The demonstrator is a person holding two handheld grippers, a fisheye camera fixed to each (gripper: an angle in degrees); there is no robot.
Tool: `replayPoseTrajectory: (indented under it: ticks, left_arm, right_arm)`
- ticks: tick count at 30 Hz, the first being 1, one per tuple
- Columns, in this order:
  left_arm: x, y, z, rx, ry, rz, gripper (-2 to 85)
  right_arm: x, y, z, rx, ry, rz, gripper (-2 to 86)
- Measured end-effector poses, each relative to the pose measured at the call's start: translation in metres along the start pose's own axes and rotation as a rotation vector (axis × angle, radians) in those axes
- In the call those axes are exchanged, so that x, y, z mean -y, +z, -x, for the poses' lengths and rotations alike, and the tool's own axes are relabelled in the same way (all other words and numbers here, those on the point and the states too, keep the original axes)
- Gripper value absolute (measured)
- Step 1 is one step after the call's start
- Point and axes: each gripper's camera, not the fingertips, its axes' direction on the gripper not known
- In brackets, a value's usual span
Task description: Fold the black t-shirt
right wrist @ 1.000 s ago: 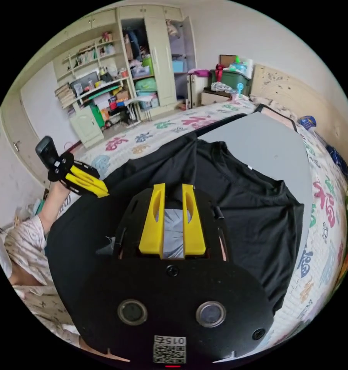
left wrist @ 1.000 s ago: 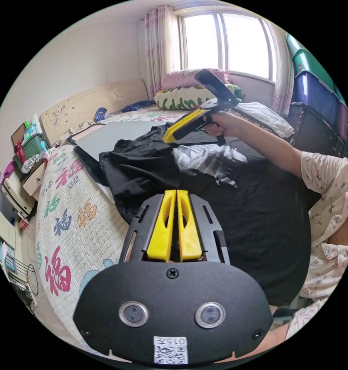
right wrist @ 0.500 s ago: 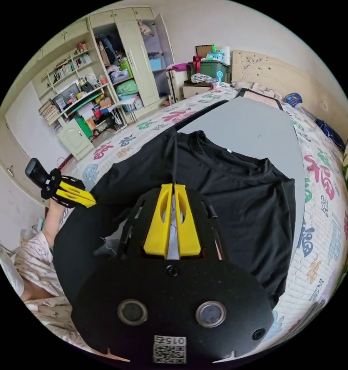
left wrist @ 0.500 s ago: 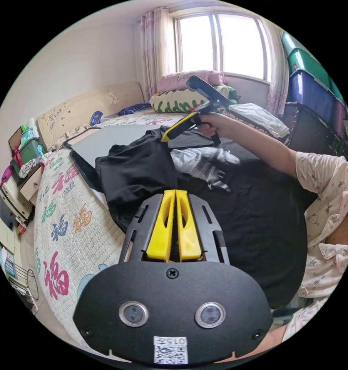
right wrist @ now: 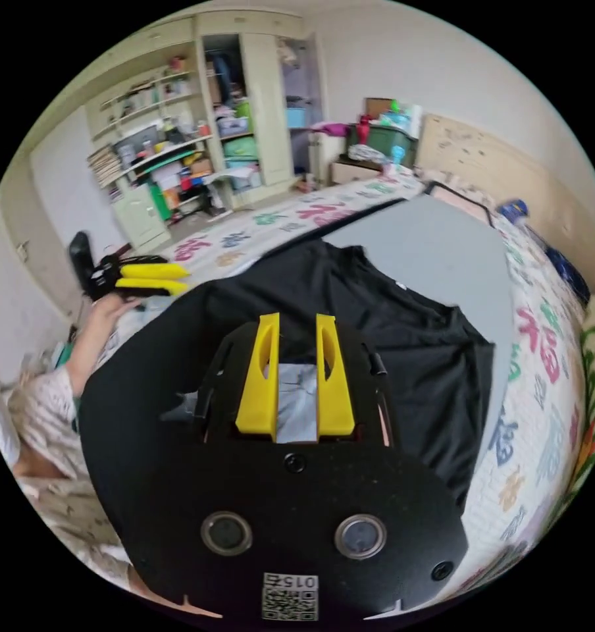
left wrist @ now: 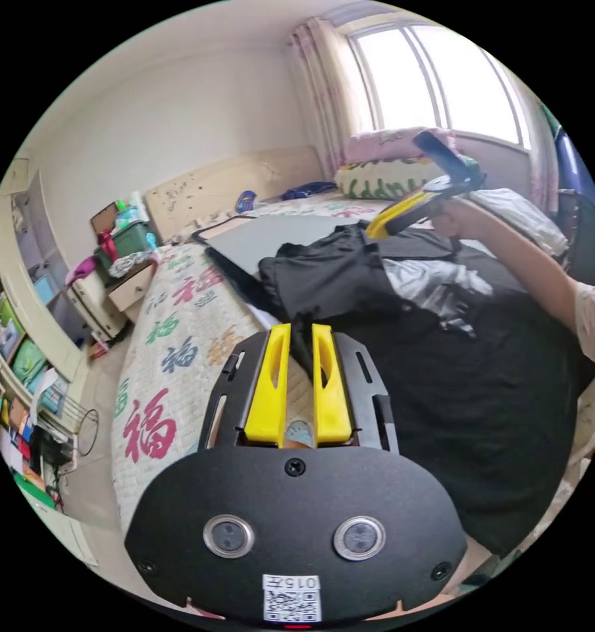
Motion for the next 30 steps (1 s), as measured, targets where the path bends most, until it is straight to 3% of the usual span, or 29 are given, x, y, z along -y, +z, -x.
replayPoseTrajectory:
  ticks: [4, 8, 16, 25, 30]
  left_arm:
    - [0.016, 0.029, -0.01, -0.009, 0.053, 0.071, 6.8]
    - [0.026, 0.046, -0.026, 0.011, 0.116, 0.119, 5.2]
    - [0.033, 0.043, -0.007, -0.006, 0.021, 0.084, 1.1]
    - [0.039, 0.037, -0.004, 0.014, 0.028, 0.105, 0.7]
    - [0.036, 0.02, 0.003, 0.004, 0.02, 0.112, 1.1]
  right_arm:
    - [0.002, 0.02, 0.06, 0.113, -0.234, 0.113, 10.3]
    - [-0.012, 0.055, 0.112, 0.028, -0.413, 0.25, 10.3]
    - [-0.019, 0.064, 0.127, 0.005, -0.39, 0.28, 4.4]
    - [-0.011, 0.068, 0.158, 0.078, -0.47, 0.345, 6.1]
    - [0.011, 0.024, 0.132, 0.103, -0.347, 0.198, 8.1]
